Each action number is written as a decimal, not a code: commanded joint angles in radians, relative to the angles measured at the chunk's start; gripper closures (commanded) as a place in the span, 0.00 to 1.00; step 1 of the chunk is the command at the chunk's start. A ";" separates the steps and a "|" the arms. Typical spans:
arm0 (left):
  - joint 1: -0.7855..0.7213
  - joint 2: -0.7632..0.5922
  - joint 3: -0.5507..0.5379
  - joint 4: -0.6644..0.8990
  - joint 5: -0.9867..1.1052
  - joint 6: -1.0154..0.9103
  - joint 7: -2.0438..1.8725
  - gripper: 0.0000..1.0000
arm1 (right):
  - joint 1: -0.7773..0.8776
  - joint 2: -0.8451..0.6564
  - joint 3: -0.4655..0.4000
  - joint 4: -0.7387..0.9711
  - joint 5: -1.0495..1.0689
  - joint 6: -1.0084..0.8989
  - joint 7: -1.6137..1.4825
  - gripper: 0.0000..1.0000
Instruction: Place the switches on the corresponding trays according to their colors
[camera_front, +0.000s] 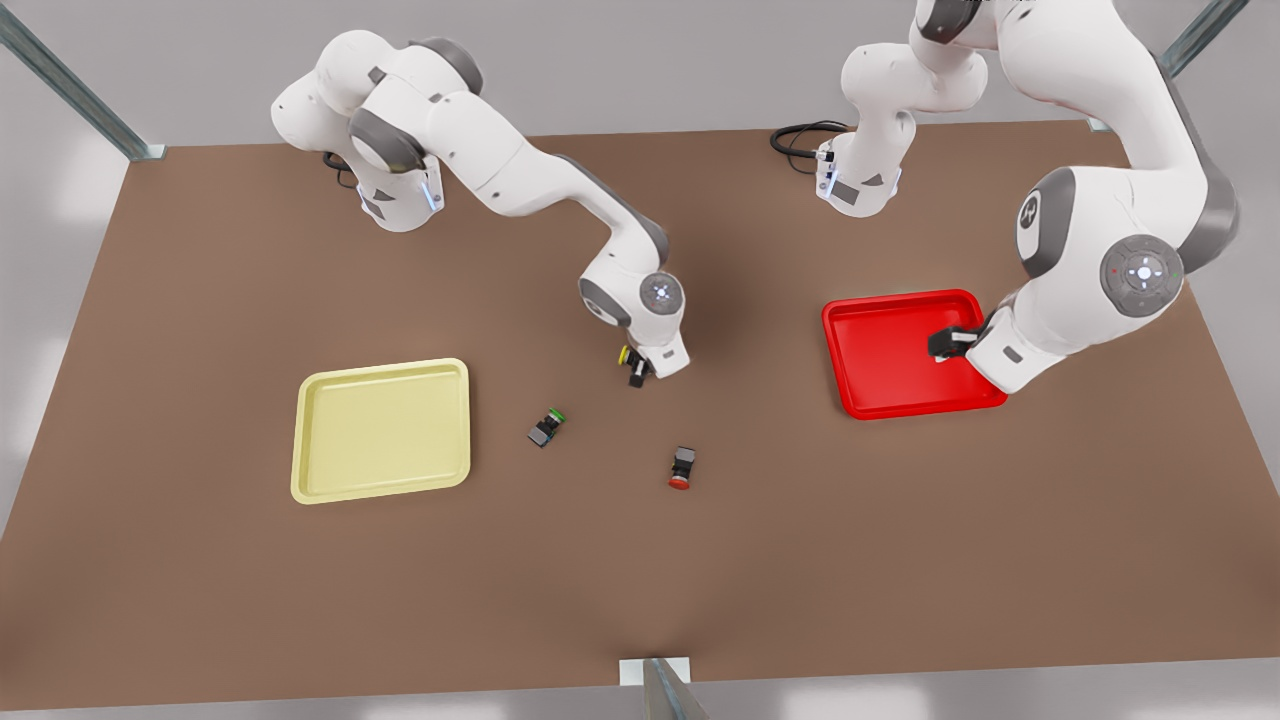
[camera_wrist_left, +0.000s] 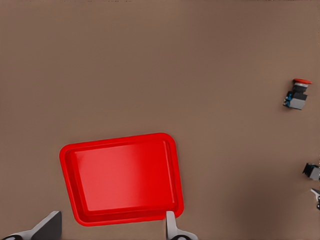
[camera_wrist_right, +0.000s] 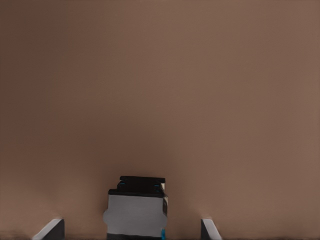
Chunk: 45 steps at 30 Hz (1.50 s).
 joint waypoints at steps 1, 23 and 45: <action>-0.006 0.005 0.000 0.001 0.000 0.008 -0.004 0.00 | 0.000 -0.002 0.000 -0.006 0.000 -0.002 0.021 0.00; -0.391 0.485 0.035 0.317 -0.003 0.321 -0.442 0.00 | 0.009 0.054 -0.002 0.086 0.023 -0.037 0.032 0.47; -0.506 0.675 0.064 0.234 -0.168 0.646 -0.802 0.00 | -0.641 -0.409 0.156 -0.373 0.029 -0.090 -0.053 0.46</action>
